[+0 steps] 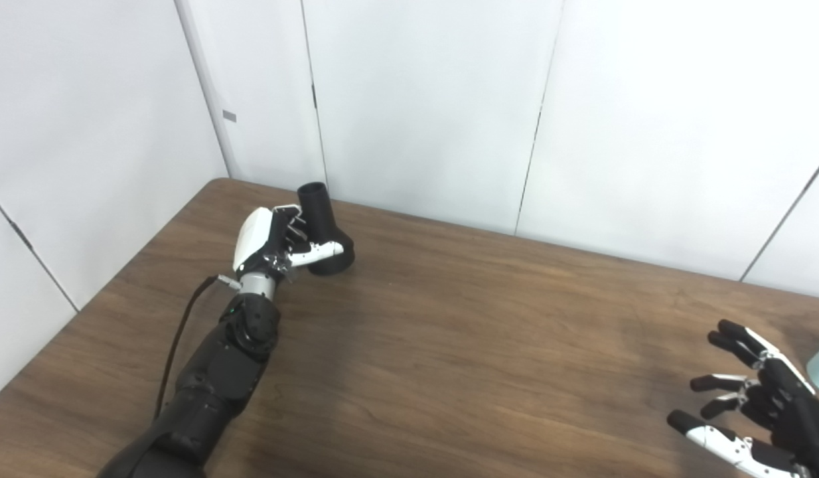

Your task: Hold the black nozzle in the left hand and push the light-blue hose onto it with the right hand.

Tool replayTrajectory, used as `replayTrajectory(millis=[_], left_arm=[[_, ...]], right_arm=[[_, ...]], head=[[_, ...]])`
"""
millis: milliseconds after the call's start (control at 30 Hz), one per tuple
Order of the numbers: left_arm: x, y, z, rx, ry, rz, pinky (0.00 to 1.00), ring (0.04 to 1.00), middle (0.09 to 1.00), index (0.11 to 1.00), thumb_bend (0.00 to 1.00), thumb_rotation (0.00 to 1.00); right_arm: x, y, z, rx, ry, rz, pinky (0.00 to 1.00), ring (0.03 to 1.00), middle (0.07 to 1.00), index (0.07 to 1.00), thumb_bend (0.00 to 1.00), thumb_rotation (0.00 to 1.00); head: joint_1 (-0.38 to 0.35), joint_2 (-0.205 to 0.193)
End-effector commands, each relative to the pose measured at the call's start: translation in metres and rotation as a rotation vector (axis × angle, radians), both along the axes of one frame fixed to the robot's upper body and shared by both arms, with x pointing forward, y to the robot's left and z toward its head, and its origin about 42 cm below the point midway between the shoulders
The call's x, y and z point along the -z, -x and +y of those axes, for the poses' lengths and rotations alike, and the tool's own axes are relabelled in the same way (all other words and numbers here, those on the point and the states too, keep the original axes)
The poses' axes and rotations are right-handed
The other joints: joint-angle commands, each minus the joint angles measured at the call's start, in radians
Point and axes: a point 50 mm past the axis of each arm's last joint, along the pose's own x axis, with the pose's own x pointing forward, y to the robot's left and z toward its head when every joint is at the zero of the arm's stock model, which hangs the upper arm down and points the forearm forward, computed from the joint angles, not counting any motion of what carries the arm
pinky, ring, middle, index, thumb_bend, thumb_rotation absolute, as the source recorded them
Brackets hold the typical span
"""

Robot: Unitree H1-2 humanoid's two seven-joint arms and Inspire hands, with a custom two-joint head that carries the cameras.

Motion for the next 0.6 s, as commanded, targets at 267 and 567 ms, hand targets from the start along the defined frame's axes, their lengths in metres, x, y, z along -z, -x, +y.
replayTrajectory(millis=[267,567], left_arm=[[0.051,0.037,-0.061,0.316,-0.058,0.113,0.41,0.449,0.498,0.474,0.50,0.00],[0.052,0.065,-0.143,0.676,-0.016,0.051,0.33,0.382,0.451,0.519,0.50,0.00]], right_arm=[[-0.019,-0.004,0.011,-0.025,-0.036,-0.074,0.40,0.610,0.840,0.859,0.53,0.00],[0.010,-0.018,0.001,-0.037,-0.069,-0.121,0.48,0.611,0.823,0.859,0.62,0.00]], head=[[-0.102,0.024],[-0.255,0.056]])
